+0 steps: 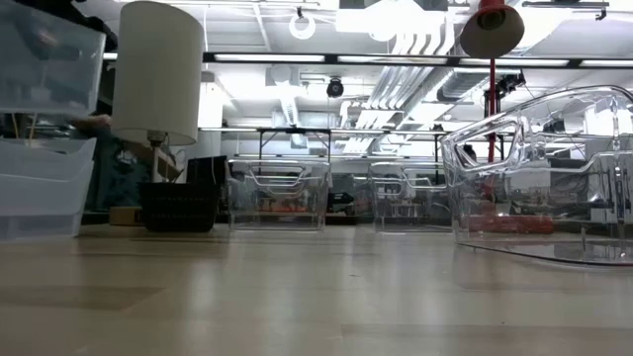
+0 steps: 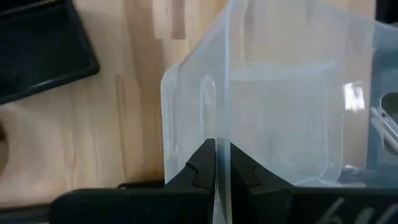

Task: Stack baskets by color
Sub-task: Stack the bottom white bin on the white bins

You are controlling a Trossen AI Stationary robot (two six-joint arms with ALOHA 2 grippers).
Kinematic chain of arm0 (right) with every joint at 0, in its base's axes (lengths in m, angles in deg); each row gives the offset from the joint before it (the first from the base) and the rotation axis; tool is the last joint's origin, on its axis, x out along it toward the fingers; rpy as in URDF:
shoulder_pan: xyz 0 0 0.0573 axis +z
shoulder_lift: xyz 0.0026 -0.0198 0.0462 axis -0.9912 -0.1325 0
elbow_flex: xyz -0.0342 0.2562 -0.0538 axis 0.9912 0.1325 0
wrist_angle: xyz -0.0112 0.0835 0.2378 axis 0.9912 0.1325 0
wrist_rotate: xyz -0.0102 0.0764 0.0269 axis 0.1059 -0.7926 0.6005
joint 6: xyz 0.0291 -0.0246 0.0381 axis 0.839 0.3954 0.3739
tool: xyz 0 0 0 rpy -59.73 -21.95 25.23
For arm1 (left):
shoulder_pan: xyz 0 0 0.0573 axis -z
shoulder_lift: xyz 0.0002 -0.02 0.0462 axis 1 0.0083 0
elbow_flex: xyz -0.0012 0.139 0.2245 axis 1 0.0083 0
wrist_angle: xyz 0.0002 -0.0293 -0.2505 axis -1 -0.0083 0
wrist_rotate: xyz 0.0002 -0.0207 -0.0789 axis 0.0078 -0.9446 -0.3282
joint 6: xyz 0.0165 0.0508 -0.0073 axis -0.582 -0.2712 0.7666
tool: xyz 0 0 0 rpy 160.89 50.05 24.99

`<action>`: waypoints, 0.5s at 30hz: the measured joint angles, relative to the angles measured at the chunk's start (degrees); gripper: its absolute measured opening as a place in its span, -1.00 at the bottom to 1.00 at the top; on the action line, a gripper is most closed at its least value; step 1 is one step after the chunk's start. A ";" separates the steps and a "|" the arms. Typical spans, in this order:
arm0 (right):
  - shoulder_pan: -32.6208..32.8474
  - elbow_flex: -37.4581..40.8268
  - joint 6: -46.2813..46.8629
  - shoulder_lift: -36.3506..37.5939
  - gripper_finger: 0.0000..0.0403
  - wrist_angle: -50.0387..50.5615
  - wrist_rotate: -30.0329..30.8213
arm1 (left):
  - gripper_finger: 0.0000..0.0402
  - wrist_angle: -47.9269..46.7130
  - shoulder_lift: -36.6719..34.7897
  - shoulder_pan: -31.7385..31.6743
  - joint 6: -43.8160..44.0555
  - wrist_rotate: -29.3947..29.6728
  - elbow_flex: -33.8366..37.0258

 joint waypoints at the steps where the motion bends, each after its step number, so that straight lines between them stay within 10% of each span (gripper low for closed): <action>1: 0.00 0.00 0.00 0.00 0.25 0.00 -0.02 | -1.00 0.01 0.15 0.00 -0.68 -0.59 0.33; 15: 0.02 0.00 0.57 0.00 0.25 -0.02 -0.02 | -1.00 2.30 1.03 0.01 -0.29 -5.18 7.44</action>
